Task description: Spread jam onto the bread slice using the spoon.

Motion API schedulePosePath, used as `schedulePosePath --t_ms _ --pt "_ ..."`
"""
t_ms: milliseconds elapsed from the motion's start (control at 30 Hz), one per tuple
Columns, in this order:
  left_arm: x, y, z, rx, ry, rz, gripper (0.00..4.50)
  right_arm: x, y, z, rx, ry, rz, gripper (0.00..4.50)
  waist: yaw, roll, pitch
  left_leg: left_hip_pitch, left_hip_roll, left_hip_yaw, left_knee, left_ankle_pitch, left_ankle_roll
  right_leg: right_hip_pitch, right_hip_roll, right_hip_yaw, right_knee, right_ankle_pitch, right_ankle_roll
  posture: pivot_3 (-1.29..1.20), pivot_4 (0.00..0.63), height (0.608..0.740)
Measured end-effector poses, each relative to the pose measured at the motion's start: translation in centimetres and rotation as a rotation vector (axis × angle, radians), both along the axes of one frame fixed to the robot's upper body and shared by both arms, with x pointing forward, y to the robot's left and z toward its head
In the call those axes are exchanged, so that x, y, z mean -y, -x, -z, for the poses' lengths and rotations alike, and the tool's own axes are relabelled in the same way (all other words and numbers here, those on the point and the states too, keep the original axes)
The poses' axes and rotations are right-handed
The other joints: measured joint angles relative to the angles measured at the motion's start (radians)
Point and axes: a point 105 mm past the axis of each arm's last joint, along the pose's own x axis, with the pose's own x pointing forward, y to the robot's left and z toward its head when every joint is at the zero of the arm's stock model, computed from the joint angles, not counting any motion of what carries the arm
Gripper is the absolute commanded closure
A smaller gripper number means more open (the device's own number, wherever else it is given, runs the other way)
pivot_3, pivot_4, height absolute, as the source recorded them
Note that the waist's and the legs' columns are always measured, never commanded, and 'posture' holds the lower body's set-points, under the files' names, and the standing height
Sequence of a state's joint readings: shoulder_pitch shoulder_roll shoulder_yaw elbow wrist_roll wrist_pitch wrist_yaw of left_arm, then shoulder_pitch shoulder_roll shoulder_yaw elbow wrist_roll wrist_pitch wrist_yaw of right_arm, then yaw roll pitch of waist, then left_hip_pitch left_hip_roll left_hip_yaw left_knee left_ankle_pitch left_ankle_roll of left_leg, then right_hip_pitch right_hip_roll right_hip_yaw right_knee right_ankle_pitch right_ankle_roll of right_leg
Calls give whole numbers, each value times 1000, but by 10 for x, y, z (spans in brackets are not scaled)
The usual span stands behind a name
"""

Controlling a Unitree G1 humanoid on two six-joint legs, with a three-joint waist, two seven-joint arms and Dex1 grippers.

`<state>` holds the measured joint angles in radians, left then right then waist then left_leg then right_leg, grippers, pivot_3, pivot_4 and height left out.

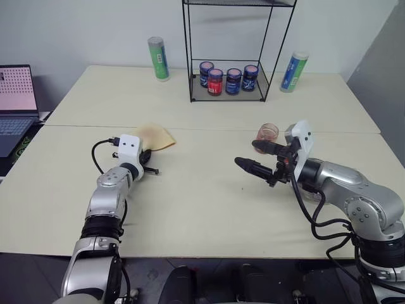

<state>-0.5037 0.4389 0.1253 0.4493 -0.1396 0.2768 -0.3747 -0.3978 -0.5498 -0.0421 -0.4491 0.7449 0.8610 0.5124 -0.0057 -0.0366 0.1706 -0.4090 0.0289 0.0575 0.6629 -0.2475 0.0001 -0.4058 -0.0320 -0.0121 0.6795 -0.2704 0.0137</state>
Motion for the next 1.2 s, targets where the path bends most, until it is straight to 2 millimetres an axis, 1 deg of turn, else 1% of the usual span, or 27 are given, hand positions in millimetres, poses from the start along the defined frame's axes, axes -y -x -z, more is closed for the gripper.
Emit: schedulePosePath --t_ms 67,100,133,200,233,267,333,367,433,500,533,600,633,733,900,1133,1200 --pt "7 7 -1 12 -3 61 4458 3 -1 0 -1 -3 15 0 1 0 0 -1 0 0 0 0 0 -1 0 0 0 0 0 0 150 740" --pt "17 13 -7 33 -1 129 4458 6 0 1 -1 -3 26 0 1 -1 1 -2 0 0 0 0 0 -1 0 0 0 0 0 0 150 740" --pt "28 17 -13 54 3 194 4458 9 -1 1 -3 1 40 0 2 -1 1 -2 0 0 0 0 0 -1 -1 0 0 0 0 0 150 740" --pt "47 28 -31 94 -11 342 4458 15 -1 -1 0 8 53 0 5 -1 1 -3 0 -1 0 0 0 -2 -1 -1 -1 0 0 0 150 740" --pt "53 34 -44 115 -27 413 4458 20 1 -4 4 15 59 0 5 -1 1 -3 -1 -1 0 0 0 -2 -1 -1 -1 0 0 0 150 740" --pt "56 37 -51 126 -38 453 4458 23 2 -6 9 28 63 0 5 -1 1 -3 -1 -1 0 0 0 -2 -1 -1 -1 0 0 0 150 740" --pt "66 52 -59 112 -47 571 4458 31 5 -10 11 46 65 0 4 0 1 -3 -1 0 0 0 0 -2 -1 0 -1 0 0 0 150 740" --pt "76 68 -57 59 -60 687 4458 36 10 -10 3 68 52 0 3 0 1 -3 -1 0 -1 0 0 -2 -1 -1 -2 0 -1 0 150 740" --pt "95 98 -46 -56 -86 896 4458 46 16 -11 -13 108 51 0 3 0 1 -3 -1 0 -1 0 0 -2 -1 0 -2 -1 -2 0 150 740" --pt "116 118 -32 -140 -83 1052 4458 48 18 -13 -11 114 42 0 3 0 1 -2 0 0 -1 0 0 -1 0 0 -2 -1 -2 0 150 740" --pt "121 123 -27 -163 -84 1088 4458 47 19 -12 -13 114 40 0 4 0 1 -2 0 0 -1 0 0 -1 0 0 -2 -2 -2 0 150 740" --pt "131 123 -13 -188 -109 1133 4458 49 20 -8 -30 111 47 0 5 0 1 -2 0 -1 0 0 0 -1 1 0 -2 -2 -2 0 150 740" --pt "137 119 -7 -193 -119 1140 4458 49 20 -7 -35 108 48 0 5 0 1 -2 0 -1 0 0 0 -1 2 0 -2 -2 -1 0 150 740" --pt "142 107 4 -194 -163 1126 4458 48 22 -7 -29 110 55 0 5 0 1 -3 0 -1 0 0 0 -1 3 0 -2 -2 0 0 150 740" --pt "146 84 8 -160 -206 1075 4458 51 25 -5 -43 99 76 0 3 0 1 -4 0 -1 0 0 0 -2 3 0 -3 -2 -1 0 150 740" --pt "146 83 13 -178 -221 1093 4458 51 25 -8 -27 99 90 0 4 0 1 -4 0 -1 0 0 0 -2 3 0 -3 -2 -1 0 150 740" --pt "146 84 13 -181 -219 1095 4006 51 25 -8 -29 95 86 0 4 0 1 -4 0 -1 0 0 0 -2 3 0 -3 -2 -1 0 150 740"
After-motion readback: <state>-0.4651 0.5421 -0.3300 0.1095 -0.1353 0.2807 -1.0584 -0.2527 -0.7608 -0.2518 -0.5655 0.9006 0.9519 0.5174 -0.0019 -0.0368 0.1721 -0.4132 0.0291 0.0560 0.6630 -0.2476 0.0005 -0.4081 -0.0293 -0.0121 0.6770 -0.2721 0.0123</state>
